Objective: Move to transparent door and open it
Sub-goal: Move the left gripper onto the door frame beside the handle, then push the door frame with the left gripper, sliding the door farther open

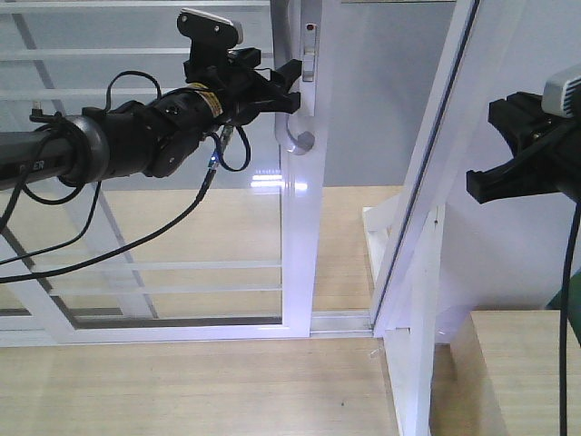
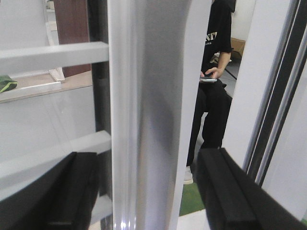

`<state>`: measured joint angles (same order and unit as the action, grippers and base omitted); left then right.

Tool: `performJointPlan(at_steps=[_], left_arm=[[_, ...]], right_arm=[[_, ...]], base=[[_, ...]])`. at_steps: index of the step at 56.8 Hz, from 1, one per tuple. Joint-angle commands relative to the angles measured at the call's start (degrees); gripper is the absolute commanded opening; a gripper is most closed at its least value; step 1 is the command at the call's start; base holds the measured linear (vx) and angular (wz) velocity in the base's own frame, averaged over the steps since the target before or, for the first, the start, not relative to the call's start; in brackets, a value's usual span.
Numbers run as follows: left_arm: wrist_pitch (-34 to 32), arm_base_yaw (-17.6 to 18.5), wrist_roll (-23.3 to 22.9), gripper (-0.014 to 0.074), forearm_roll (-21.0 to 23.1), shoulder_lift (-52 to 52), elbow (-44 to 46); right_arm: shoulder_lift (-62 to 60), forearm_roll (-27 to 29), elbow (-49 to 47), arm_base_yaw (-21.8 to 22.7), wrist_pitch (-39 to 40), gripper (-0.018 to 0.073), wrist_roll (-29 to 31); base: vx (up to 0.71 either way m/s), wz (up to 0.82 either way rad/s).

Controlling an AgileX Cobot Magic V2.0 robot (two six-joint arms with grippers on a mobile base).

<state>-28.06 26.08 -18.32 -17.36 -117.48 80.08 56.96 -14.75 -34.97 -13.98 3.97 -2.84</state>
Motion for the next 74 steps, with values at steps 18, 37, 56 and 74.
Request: performJointPlan(at_steps=[18,37,56,74], left_arm=[[-4.6,2.2,0.3,0.0533,1.2,2.2,3.3],[-4.5,2.5,9.0,0.0533,11.9,0.2,4.6],[-5.9,2.6,10.0,0.0489,13.2,-0.2,5.2],[-8.3,3.8,10.0,0.0234,13.2,-0.2,5.2]], right_arm=[[-0.9,-0.1,-1.7,0.4,4.0,-0.0001,1.3],[-0.9,-0.1,-1.7,0.4,4.0,-0.0001,1.8],[-0.9,-0.1,-1.7,0.4,4.0,-0.0001,2.2],[-0.9,-0.1,-1.7,0.4,4.0,-0.0001,2.5]], base=[[0.00,0.00],[0.00,0.00],[0.00,0.00],[0.00,0.00]])
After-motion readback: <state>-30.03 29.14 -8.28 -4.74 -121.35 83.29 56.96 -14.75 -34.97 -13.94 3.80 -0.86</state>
